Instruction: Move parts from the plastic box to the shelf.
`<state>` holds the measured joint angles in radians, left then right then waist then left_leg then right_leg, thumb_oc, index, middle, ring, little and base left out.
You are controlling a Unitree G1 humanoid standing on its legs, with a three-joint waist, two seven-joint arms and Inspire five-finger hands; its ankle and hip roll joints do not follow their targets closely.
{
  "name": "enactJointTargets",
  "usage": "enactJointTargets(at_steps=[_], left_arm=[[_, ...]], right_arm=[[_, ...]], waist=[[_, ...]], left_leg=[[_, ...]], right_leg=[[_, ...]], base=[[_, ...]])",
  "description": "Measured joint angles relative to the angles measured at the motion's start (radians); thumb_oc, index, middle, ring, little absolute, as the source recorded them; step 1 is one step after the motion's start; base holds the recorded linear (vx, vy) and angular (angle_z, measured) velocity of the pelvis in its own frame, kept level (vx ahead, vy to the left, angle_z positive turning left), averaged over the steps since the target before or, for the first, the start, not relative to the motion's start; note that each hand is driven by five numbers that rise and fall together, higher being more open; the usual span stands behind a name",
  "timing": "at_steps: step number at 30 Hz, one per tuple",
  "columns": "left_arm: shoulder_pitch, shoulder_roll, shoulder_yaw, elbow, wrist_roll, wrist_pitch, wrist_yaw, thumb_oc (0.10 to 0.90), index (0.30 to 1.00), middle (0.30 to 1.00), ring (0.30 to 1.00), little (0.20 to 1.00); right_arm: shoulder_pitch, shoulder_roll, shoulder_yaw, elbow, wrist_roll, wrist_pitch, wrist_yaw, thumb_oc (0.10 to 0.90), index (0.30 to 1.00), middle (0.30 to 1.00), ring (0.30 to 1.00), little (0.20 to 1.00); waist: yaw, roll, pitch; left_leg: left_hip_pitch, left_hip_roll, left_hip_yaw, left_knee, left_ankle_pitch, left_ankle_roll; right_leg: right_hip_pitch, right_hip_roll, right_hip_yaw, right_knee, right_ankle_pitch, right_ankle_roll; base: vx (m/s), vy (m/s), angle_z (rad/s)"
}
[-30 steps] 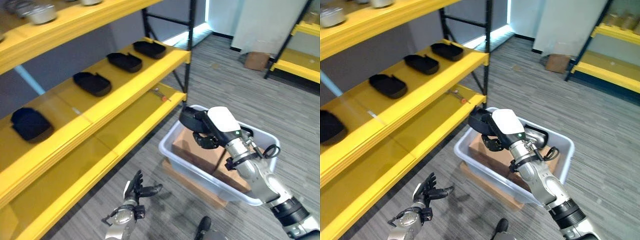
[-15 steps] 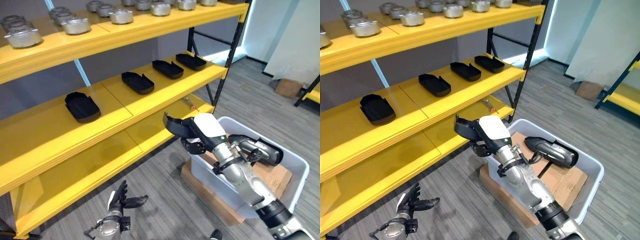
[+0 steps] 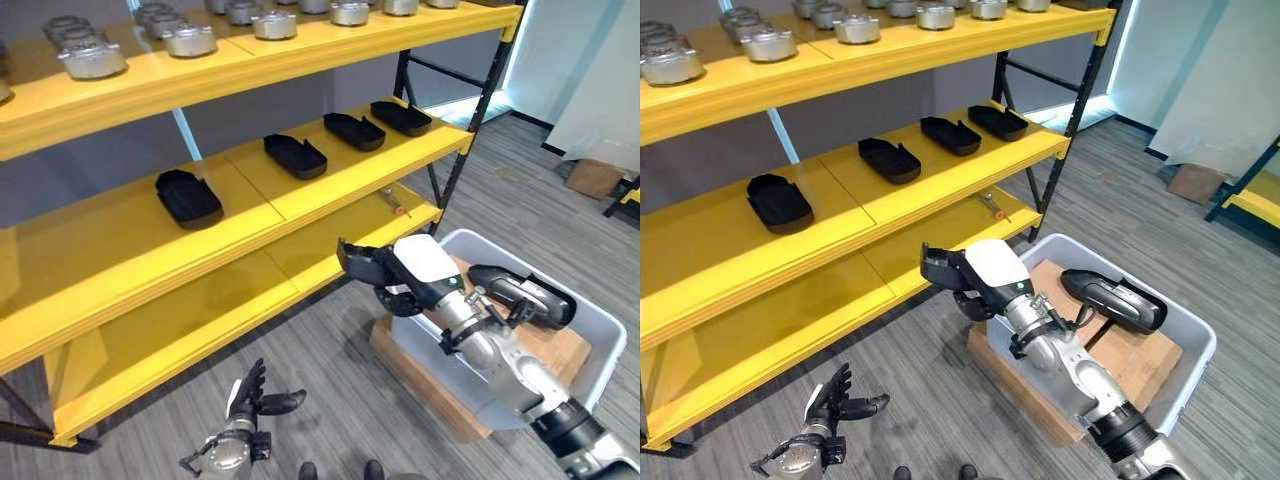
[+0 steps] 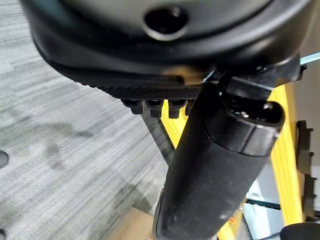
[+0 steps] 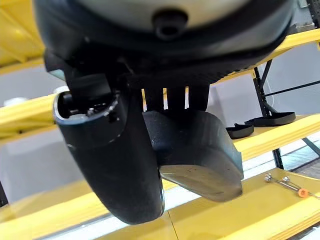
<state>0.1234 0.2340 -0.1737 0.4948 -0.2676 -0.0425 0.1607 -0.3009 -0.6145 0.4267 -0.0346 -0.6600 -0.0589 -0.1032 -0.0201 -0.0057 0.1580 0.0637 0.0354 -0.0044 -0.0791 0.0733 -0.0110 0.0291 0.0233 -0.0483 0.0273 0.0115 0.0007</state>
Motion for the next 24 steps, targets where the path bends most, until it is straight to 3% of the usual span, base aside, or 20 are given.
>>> enactJointTargets(at_steps=[6,8,9,10,11,12,13,14,17,19,20,21,23,24], left_arm=[[-0.013,-0.015,-0.001,-0.029,0.002,-0.001,-0.003,0.9,1.0,1.0,1.0,1.0],[-0.026,-0.021,-0.015,-0.029,0.001,-0.001,-0.004,0.9,1.0,1.0,1.0,1.0],[-0.035,-0.023,-0.024,-0.02,0.0,-0.001,-0.005,0.9,1.0,1.0,1.0,1.0],[-0.059,-0.024,-0.039,0.008,-0.001,-0.002,-0.008,0.9,1.0,1.0,1.0,1.0],[-0.101,-0.024,-0.058,0.05,-0.001,-0.001,-0.014,0.9,1.0,1.0,1.0,1.0],[-0.105,-0.022,-0.058,0.052,-0.001,-0.002,-0.02,0.9,1.0,1.0,1.0,1.0],[-0.089,-0.013,-0.055,0.053,-0.002,-0.002,-0.017,0.9,1.0,1.0,1.0,1.0],[-0.078,-0.003,-0.052,0.054,-0.001,-0.001,-0.017,0.9,1.0,1.0,1.0,1.0],[-0.064,0.001,-0.048,0.052,-0.001,-0.001,-0.018,0.9,1.0,1.0,1.0,1.0],[-0.066,-0.006,-0.049,0.052,-0.002,-0.001,-0.017,0.9,1.0,1.0,1.0,1.0],[-0.065,-0.01,-0.049,0.052,-0.002,0.0,-0.018,0.9,1.0,1.0,1.0,1.0],[-0.064,-0.019,-0.049,0.052,-0.003,0.0,-0.018,0.9,1.0,1.0,1.0,1.0],[-0.062,-0.031,-0.058,0.041,-0.003,0.001,-0.02,0.9,1.0,1.0,1.0,1.0],[-0.06,-0.044,-0.059,0.034,-0.002,0.001,-0.022,0.9,1.0,1.0,1.0,1.0]], right_arm=[[0.034,-0.008,-0.052,-0.039,0.055,-0.006,0.0,0.4,0.3,0.3,0.3,0.3],[0.035,-0.029,-0.057,-0.048,0.071,-0.007,0.0,0.4,0.3,0.3,0.3,0.3],[0.03,-0.032,-0.057,-0.049,0.075,-0.007,-0.001,0.4,0.3,0.3,0.3,0.3],[0.03,-0.04,-0.057,-0.05,0.075,-0.007,-0.003,0.4,0.3,0.3,0.3,0.3],[0.03,-0.067,-0.057,-0.061,0.075,-0.007,-0.002,0.4,0.3,0.3,0.3,0.3],[0.025,-0.081,-0.057,-0.073,0.075,-0.01,-0.001,0.4,0.3,0.3,0.3,0.3],[0.025,-0.056,-0.057,-0.072,0.075,-0.01,-0.001,0.4,0.3,0.3,0.3,0.3],[0.026,-0.038,-0.057,-0.075,0.075,-0.012,-0.002,0.4,0.3,0.3,0.3,0.3],[0.026,-0.025,-0.073,-0.086,0.075,-0.026,-0.005,0.4,0.3,0.3,0.3,0.3],[0.025,-0.023,-0.09,-0.086,0.075,-0.029,-0.007,0.4,0.3,0.3,0.3,0.3],[0.025,-0.025,-0.094,-0.086,0.075,-0.029,-0.008,0.4,0.3,0.3,0.3,0.3],[0.025,-0.031,-0.099,-0.086,0.075,-0.028,-0.009,0.4,0.3,0.3,0.3,0.3],[0.027,-0.048,-0.115,-0.088,0.075,-0.023,-0.009,0.4,0.3,0.3,0.3,0.3],[0.04,-0.058,-0.143,-0.095,0.075,-0.022,-0.01,0.4,0.3,0.3,0.3,0.3]], waist=[[-0.01,0.014,-0.005],[-0.002,0.015,-0.004],[-0.003,0.015,-0.001],[-0.021,0.003,0.007],[-0.034,-0.022,0.022],[-0.027,-0.033,0.034],[-0.012,-0.039,0.038],[-0.01,-0.037,0.037],[-0.009,-0.034,0.041],[-0.006,-0.038,0.045],[-0.007,-0.039,0.046],[-0.011,-0.036,0.048],[-0.029,-0.021,0.052],[-0.033,0.011,0.054]], left_leg=[[-0.008,-0.001,-0.024,0.001,0.011,-0.015],[-0.058,-0.013,-0.048,0.06,0.017,-0.025],[-0.102,-0.026,-0.051,0.092,0.035,-0.051],[-0.127,-0.043,-0.039,0.097,0.089,-0.125],[-0.155,-0.071,0.039,0.103,0.174,-0.221],[-0.187,-0.038,0.192,0.186,0.106,-0.137],[-0.188,0.035,0.217,0.245,0.041,-0.083],[-0.176,0.096,0.226,0.272,0.019,-0.073],[-0.112,0.247,0.067,0.15,0.037,-0.131],[-0.095,0.348,0.007,0.058,0.069,-0.178],[-0.094,0.383,0.013,0.034,0.078,-0.193],[-0.097,0.419,0.06,0.019,0.083,-0.197],[-0.093,0.431,0.143,0.018,0.093,-0.204],[-0.081,0.419,0.154,0.001,0.098,-0.199]], right_leg=[[0.043,0.008,-0.021,-0.066,0.024,-0.004],[0.028,0.0,-0.052,-0.063,0.019,-0.004],[0.022,-0.012,-0.075,-0.061,0.02,-0.011],[0.019,-0.053,-0.116,-0.054,0.029,-0.037],[0.012,-0.104,-0.163,-0.049,0.028,-0.045],[0.012,-0.117,-0.164,-0.062,0.035,-0.049],[0.019,-0.105,-0.164,-0.069,0.027,-0.067],[0.033,-0.091,-0.164,-0.082,0.031,-0.074],[0.049,-0.057,-0.165,-0.091,0.027,-0.062],[0.045,-0.043,-0.166,-0.086,0.024,-0.056],[0.046,-0.042,-0.174,-0.087,0.03,-0.046],[0.051,-0.046,-0.181,-0.092,0.04,-0.033],[0.077,-0.061,-0.205,-0.115,0.055,-0.006],[0.089,-0.065,-0.207,-0.115,0.053,0.022]], base=[[0.04,-0.072,0.12],[-0.05,-0.039,0.6],[-0.06,-0.027,0.86],[-0.03,0.003,1.25],[0.03,0.017,1.19],[0.07,0.06,0.66],[0.1,0.064,0.11],[0.1,0.113,-0.07],[0.1,0.154,0.04],[0.1,0.218,0.0],[0.09,0.181,0.03],[0.09,0.179,0.12],[0.13,0.204,0.25],[0.18,0.239,0.23]])
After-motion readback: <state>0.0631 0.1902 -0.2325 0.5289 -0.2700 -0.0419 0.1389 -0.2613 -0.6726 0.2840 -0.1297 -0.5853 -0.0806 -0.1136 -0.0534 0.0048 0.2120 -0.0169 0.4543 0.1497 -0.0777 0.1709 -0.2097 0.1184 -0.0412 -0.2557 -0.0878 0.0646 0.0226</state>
